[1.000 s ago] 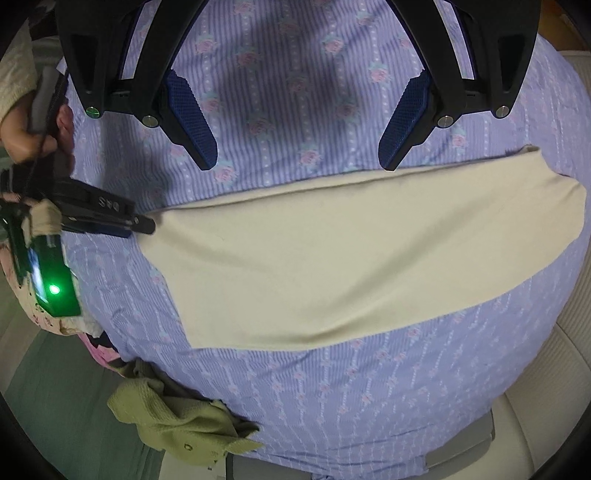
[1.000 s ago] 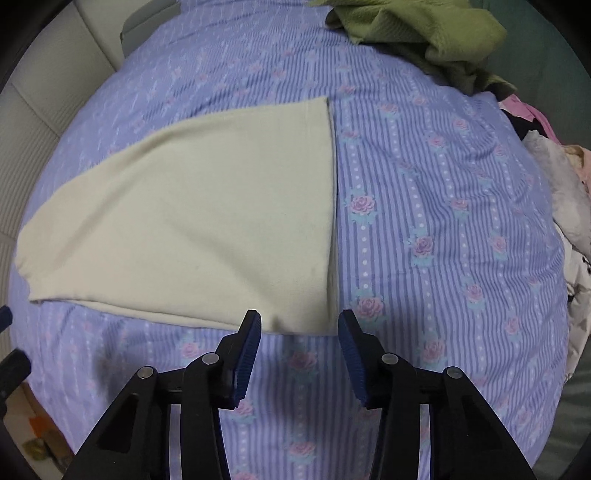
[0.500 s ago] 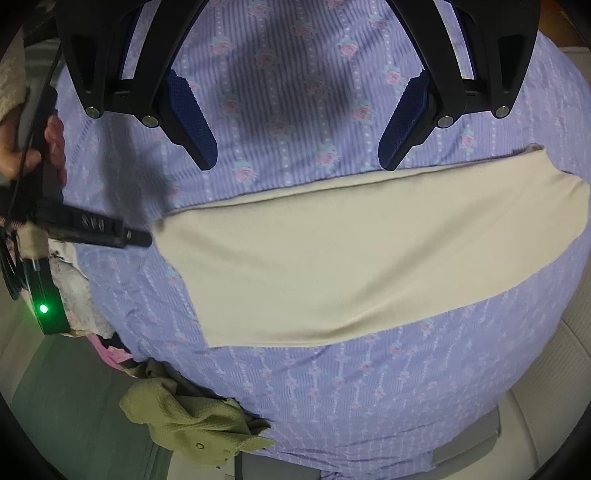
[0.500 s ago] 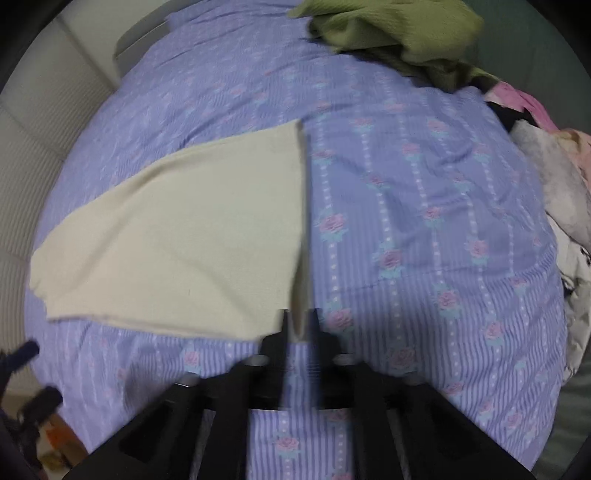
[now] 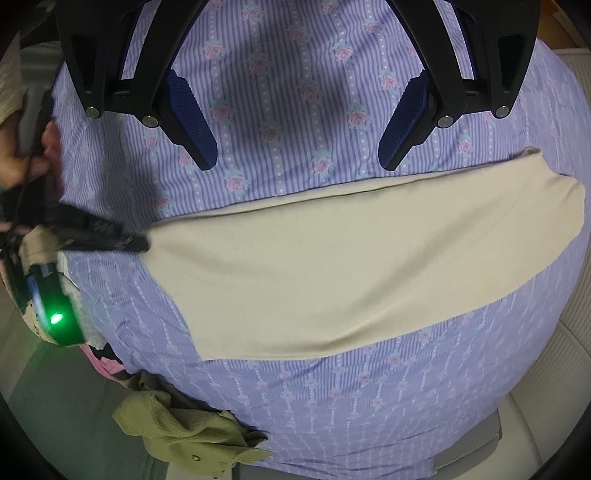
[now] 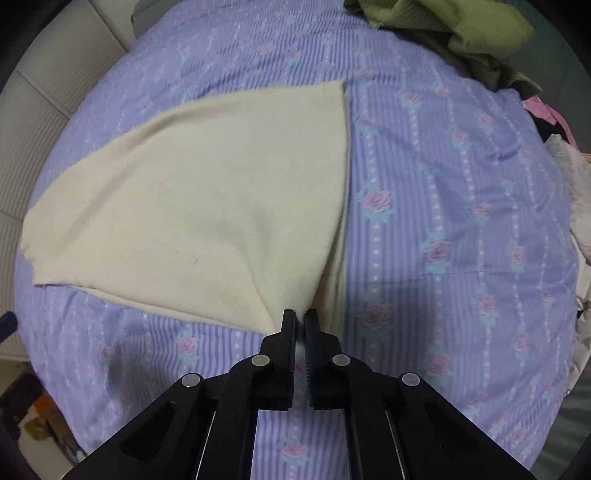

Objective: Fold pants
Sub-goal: 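Grasp the end of the folded pants with the right tool, then lift the held pants end and fold it over toward the waistband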

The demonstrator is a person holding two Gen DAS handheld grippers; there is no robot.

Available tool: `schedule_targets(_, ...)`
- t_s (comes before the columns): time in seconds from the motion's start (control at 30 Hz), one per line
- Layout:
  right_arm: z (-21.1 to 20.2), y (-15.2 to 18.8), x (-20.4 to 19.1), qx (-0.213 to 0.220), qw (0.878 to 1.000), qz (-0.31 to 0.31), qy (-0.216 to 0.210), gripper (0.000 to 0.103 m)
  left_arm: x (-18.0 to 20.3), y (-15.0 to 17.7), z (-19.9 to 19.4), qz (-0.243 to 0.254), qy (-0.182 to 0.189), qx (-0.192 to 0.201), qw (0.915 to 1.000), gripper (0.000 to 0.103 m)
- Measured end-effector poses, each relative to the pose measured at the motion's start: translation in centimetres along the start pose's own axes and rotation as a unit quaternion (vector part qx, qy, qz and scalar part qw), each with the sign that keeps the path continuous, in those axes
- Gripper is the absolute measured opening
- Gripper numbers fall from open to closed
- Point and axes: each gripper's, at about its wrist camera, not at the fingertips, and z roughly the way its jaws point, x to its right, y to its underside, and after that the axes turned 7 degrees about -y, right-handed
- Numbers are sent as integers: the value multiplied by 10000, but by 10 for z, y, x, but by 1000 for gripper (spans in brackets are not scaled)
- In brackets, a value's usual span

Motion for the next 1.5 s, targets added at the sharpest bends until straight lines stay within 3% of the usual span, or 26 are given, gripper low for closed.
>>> schedule_targets(0.13, -7, -3, 26, -52, 9995, 324, -3, 4, 1, 0, 4, -50, 5, -85, 10000, 90)
schedule_targets(0.27, 13, -2, 19, -490, 9985, 129, 202, 4, 0, 0, 7, -58, -7, -135, 9999, 90)
schedule_targets(0.33, 13, 2, 17, -452, 9973, 92, 578, 16, -1, 0, 7, -5, -103, -104, 9999, 90)
schedule_targets(0.37, 11, 3, 19, -420, 9970, 172, 630, 32, -2, 0, 7, 0, -126, -101, 9999, 90)
schedule_targets(0.4, 5, 4, 22, -359, 9968, 281, 649, 40, -3, 0, 7, -21, -134, -100, 9999, 90)
schedule_targets(0.47, -11, 6, 24, -29, 9973, 376, 628, 40, -7, 0, 7, -77, -123, -80, 9999, 90)
schedule_targets(0.53, -28, 2, 26, 413, 9976, 425, 355, 49, -11, -2, 6, -134, -129, -27, 9998, 90)
schedule_targets(0.57, -34, -4, 28, 663, 9967, 465, 75, 58, -12, -4, 6, -147, -135, 5, 9998, 90)
schedule_targets(0.67, -31, -22, 35, 885, 9946, 524, -166, 62, -13, -12, 11, -98, -200, 79, 9997, 90)
schedule_targets(1.0, 50, -35, 44, 463, 9899, 982, -916, 62, -7, -27, 32, 116, -297, 176, 9993, 90)
schedule_targets(1.17, 82, -12, 57, 213, 9671, 1539, -2016, 62, 1, -37, 45, 171, -240, 207, 9994, 90)
schedule_targets(1.23, 86, -7, 62, 316, 9611, 1551, -2265, 63, 2, -40, 47, 153, -215, 208, 9994, 90)
schedule_targets(1.37, 101, -17, 88, 274, 9236, 2263, -3082, 62, 10, -42, 51, 266, -172, 211, 9993, 90)
schedule_targets(1.5, 114, -28, 88, 273, 9095, 2301, -3452, 62, 28, -39, 53, 463, 17, 224, 9987, 90)
